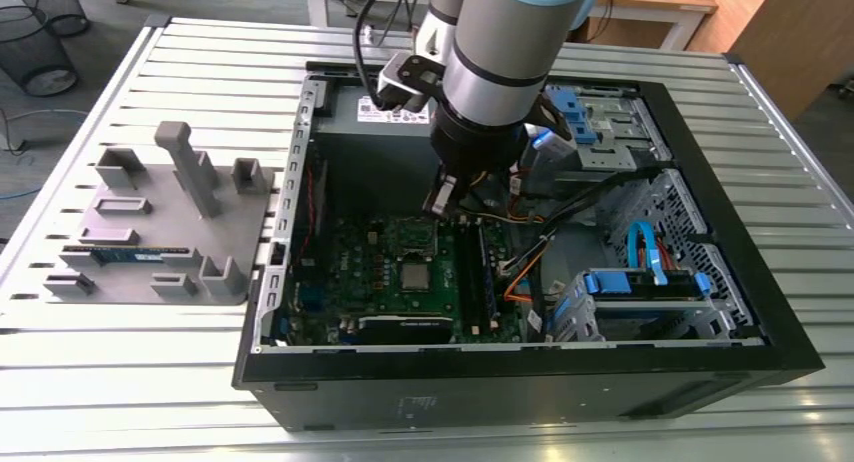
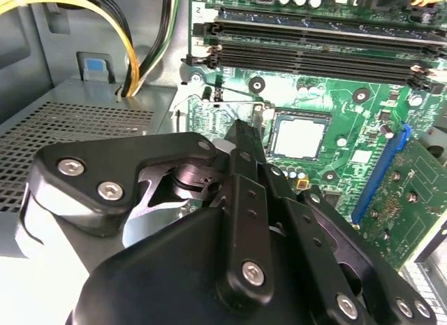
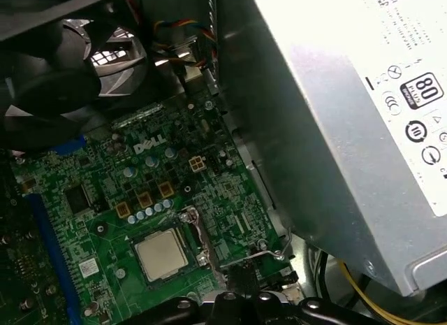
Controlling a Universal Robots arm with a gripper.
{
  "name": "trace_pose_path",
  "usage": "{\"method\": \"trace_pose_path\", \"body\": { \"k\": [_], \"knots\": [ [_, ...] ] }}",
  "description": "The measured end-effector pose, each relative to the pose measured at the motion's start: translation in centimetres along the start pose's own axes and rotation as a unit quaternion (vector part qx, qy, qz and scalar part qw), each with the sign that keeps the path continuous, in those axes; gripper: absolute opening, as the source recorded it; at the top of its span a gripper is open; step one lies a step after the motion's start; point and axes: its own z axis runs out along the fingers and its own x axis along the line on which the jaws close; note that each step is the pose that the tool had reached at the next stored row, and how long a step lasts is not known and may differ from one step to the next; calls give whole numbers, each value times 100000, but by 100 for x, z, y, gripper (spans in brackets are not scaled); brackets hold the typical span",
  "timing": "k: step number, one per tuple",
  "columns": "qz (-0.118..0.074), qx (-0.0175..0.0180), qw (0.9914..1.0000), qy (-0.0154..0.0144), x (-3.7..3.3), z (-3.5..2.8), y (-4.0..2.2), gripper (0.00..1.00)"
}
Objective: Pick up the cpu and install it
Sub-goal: 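Close the cpu cover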
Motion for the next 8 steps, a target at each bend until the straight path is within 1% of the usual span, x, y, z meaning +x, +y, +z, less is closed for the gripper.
{"method": "trace_pose_path", "body": {
  "k": [8],
  "knots": [
    [-994,246,99993,665,58,-3,-18,11]
  ]
}}
